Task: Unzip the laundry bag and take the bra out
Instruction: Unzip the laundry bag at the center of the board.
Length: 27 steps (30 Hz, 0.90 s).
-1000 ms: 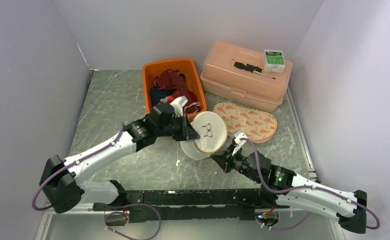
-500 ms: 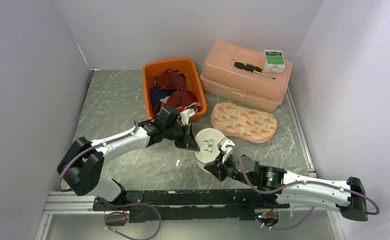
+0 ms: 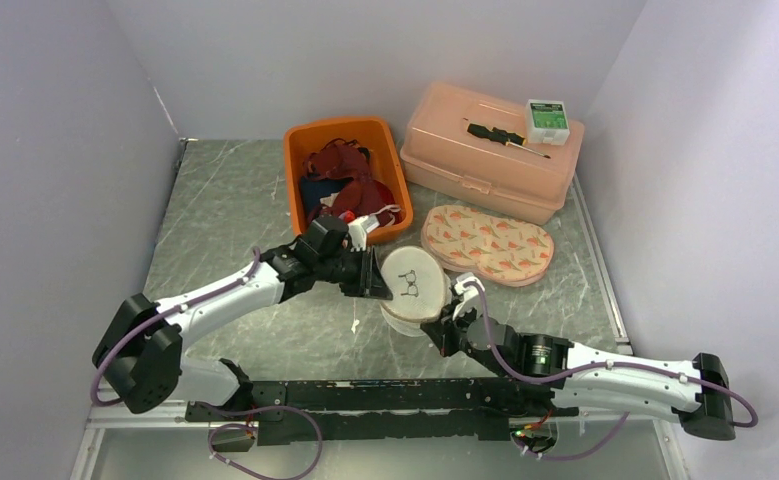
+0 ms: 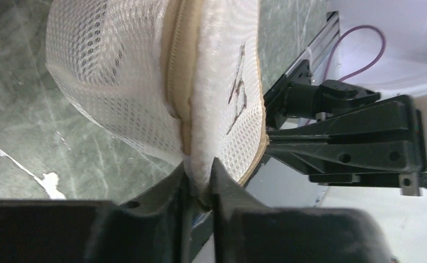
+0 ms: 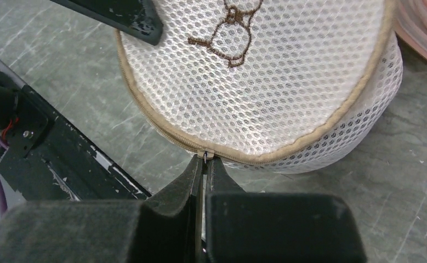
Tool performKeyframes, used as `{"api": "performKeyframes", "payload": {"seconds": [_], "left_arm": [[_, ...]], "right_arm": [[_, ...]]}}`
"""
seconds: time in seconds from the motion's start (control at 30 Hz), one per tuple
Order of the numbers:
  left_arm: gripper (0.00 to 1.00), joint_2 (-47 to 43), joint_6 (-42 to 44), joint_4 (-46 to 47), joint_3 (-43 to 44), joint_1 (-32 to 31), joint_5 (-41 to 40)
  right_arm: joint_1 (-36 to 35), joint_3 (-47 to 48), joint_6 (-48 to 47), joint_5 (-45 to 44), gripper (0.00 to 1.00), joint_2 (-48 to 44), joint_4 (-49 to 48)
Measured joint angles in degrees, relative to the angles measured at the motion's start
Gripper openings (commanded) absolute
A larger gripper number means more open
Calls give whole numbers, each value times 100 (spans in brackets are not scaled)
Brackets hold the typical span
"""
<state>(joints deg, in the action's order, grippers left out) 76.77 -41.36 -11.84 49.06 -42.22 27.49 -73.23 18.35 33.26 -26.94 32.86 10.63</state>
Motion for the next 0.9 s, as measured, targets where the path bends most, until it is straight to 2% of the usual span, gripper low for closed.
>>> {"api": "performKeyframes", "payload": {"seconds": [0.1,0.13,0.2,0.37,0.43,0.5,0.67,0.8,0.9], "left_arm": [[90,-13,-44,28,-13,-2,2],[93,-48,-129,63,-61,-2,-22],[94,-267,-306,70,-254,-13,-103],[94,-1711,-1298,144,-1104,-247,-719],[94,-2201,-1797,251,-1362,-562,-1139],[94,-2520,-2476,452,-1631,-1187,-1799],[93,-1985,-3689,634,-1661,-2378,-3248],[87,-1279,-4266,629,-1270,-2653,-4037],[78,-922,-4607,605,-968,-2662,-4483]], "right_arm": [[0,-2,70,-39,0,15,39],[0,-4,85,-57,0,13,44],[0,-4,94,-79,0,17,46],[0,-4,114,-107,0,151,9],[0,-4,111,-107,0,254,-46],[0,-4,107,-107,0,372,-131],[0,-4,83,-103,0,684,-328],[0,-4,76,-63,0,793,-446],[0,-4,66,-17,0,793,-479]]}}
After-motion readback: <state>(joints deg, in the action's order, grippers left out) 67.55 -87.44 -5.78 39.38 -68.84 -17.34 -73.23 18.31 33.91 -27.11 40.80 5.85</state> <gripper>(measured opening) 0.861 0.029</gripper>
